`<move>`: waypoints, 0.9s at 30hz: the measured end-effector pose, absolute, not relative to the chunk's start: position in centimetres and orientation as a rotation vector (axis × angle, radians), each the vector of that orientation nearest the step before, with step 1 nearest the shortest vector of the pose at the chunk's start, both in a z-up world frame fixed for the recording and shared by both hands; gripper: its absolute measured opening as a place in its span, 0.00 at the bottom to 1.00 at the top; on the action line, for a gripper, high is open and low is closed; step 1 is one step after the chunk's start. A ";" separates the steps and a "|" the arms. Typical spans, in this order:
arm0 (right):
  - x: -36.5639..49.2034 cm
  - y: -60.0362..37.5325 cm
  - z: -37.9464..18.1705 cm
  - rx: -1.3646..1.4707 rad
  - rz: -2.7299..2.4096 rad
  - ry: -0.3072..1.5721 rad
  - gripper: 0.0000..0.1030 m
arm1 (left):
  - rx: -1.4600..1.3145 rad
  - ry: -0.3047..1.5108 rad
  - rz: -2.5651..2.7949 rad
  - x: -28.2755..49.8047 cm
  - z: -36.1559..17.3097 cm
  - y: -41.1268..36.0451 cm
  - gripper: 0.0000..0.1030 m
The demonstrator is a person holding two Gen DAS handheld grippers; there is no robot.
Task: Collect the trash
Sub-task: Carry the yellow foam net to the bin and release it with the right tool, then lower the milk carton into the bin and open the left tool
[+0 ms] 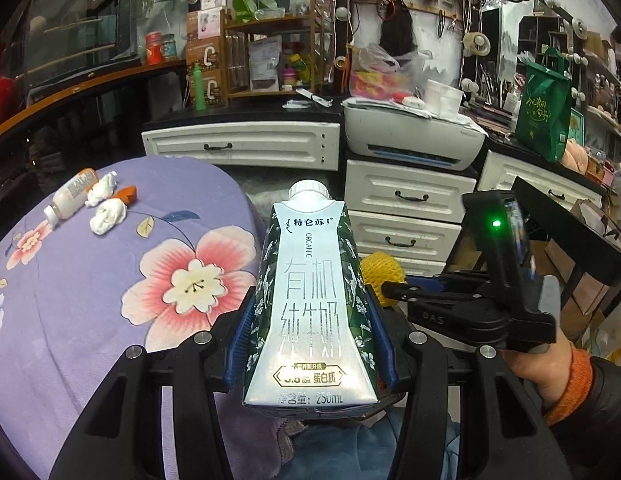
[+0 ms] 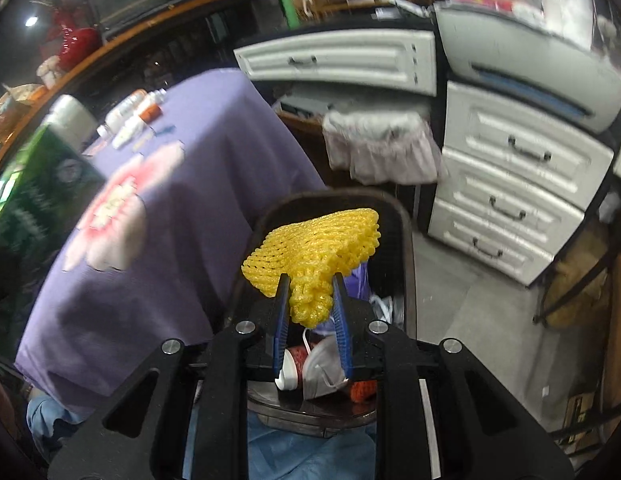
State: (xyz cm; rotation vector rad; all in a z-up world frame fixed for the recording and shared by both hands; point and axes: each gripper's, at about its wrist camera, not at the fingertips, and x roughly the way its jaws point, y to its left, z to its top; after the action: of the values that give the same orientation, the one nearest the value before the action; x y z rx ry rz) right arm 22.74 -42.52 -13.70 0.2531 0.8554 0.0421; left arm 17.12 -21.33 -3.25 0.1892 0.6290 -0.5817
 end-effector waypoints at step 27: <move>18.3 -47.0 -12.0 0.316 -0.141 0.761 0.69 | 0.272 0.756 -0.627 17.7 -8.7 -26.4 0.49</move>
State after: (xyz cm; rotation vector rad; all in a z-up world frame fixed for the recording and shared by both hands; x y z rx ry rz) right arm 18.35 -47.04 -11.98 0.3157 0.7608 -0.1413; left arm 17.70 -26.44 -8.69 0.2719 0.7556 -0.6274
